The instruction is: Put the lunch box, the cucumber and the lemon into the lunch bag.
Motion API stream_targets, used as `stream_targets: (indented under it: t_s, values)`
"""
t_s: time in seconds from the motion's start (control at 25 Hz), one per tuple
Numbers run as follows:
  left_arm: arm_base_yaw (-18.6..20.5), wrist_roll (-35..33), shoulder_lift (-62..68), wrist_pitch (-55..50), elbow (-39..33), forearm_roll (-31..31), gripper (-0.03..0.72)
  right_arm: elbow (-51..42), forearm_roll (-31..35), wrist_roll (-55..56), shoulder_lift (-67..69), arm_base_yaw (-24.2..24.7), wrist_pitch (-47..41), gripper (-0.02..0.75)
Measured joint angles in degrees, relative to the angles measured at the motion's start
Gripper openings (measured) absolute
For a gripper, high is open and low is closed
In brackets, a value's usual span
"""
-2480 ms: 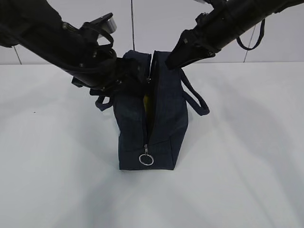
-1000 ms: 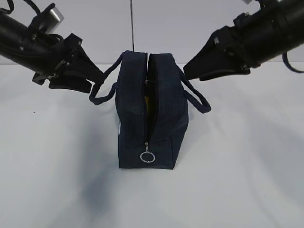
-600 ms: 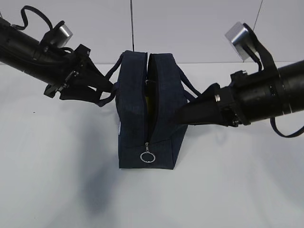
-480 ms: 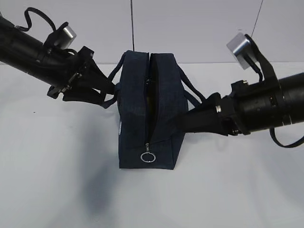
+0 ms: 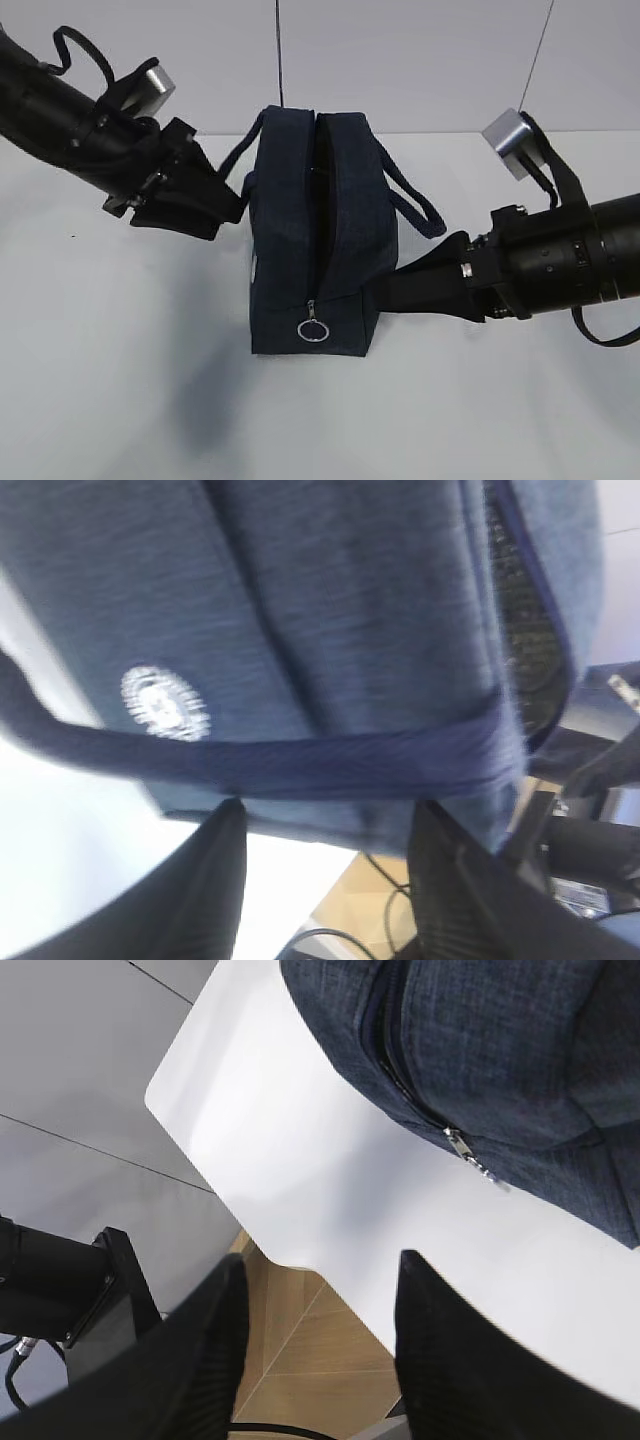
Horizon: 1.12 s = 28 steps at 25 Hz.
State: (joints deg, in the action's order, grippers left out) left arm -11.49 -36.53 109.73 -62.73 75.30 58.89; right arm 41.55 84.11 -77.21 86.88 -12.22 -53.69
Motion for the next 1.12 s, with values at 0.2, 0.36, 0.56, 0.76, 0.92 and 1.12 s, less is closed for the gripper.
stream_targets:
  t_s: [0.2, 0.36, 0.56, 0.76, 0.92, 1.12]
  values:
    - [2.4, -0.9, -1.5, -0.6, 0.0, -2.0, 0.377, -0.1, 0.1, -0.1, 0.0, 0.0, 0.0, 0.361]
    - [2.9, -3.9, -5.0, 1.1, -0.1, -1.6, 0.377, -0.1, 0.1, -0.1, 0.0, 0.0, 0.0, 0.361]
    - [2.8, -7.2, -8.2, 4.6, -6.8, 2.8, 0.377, -0.1, 0.5, -0.3, 0.0, 0.0, 0.0, 0.361]
    - [0.7, -14.2, -9.8, 8.9, -13.8, 11.8, 0.377, -0.1, 0.6, -0.5, 0.0, 0.0, 0.0, 0.361]
    - [-2.7, -17.1, -9.8, 11.4, -14.4, 13.2, 0.377, -0.1, 0.6, -0.8, 0.0, 0.0, 0.0, 0.361]
    - [-5.5, -17.9, -9.8, 14.6, -14.4, 13.6, 0.377, -0.1, 0.6, -0.9, 0.0, 0.0, 0.0, 0.361]
